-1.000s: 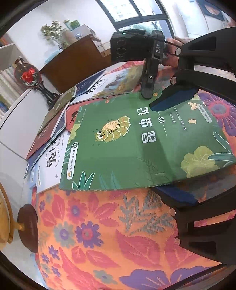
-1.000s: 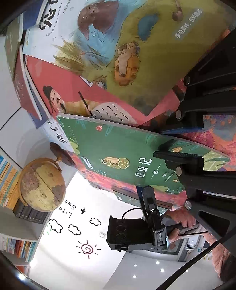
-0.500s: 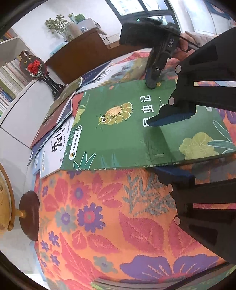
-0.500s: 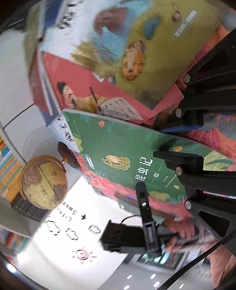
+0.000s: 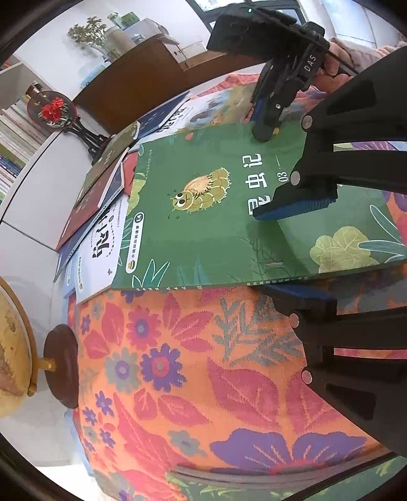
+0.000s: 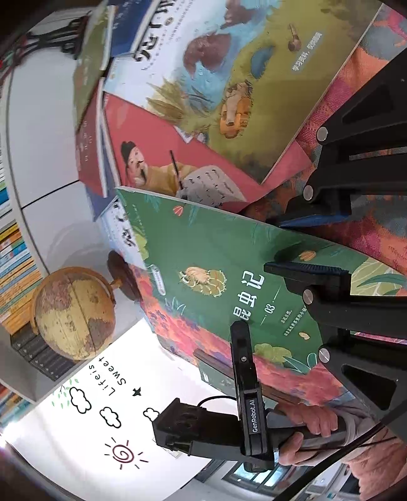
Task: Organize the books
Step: 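Lower the caterpillar-cover book onto the books on the floral cloth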
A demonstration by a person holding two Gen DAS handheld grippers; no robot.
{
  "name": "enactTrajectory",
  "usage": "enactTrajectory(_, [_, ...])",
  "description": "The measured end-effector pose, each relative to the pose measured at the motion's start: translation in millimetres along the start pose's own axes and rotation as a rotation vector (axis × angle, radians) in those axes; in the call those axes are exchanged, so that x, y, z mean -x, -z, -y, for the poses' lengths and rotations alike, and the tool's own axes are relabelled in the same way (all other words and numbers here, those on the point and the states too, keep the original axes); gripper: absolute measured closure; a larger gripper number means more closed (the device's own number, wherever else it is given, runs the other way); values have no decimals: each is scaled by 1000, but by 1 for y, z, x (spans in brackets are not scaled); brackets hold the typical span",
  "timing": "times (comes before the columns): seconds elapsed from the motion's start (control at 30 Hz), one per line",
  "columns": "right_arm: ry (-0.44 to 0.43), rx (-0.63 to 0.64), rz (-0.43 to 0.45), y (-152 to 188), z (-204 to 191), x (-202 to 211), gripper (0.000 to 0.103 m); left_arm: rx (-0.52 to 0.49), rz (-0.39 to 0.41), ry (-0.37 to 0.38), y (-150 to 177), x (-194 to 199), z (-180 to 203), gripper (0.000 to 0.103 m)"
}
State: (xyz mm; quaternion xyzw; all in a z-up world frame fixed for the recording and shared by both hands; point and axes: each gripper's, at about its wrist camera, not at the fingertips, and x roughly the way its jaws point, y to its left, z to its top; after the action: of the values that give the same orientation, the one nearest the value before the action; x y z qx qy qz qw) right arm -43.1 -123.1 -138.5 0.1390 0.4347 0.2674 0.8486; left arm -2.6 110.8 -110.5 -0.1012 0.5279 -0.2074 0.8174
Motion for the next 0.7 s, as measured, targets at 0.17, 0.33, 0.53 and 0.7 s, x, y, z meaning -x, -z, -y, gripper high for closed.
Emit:
enactTrajectory(0.17, [34, 78, 47, 1, -21, 11, 86, -36, -7, -54, 2, 11, 13, 67])
enactTrajectory(0.33, [64, 123, 65, 0, -40, 17, 88, -53, 14, -30, 1, 28, 21, 67])
enactTrajectory(0.53, [65, 144, 92, -3, -65, 22, 88, -36, 55, -43, -4, 50, 15, 67])
enactTrajectory(0.7, [58, 145, 120, -10, -85, 29, 88, -22, 101, -45, -7, 71, 14, 67])
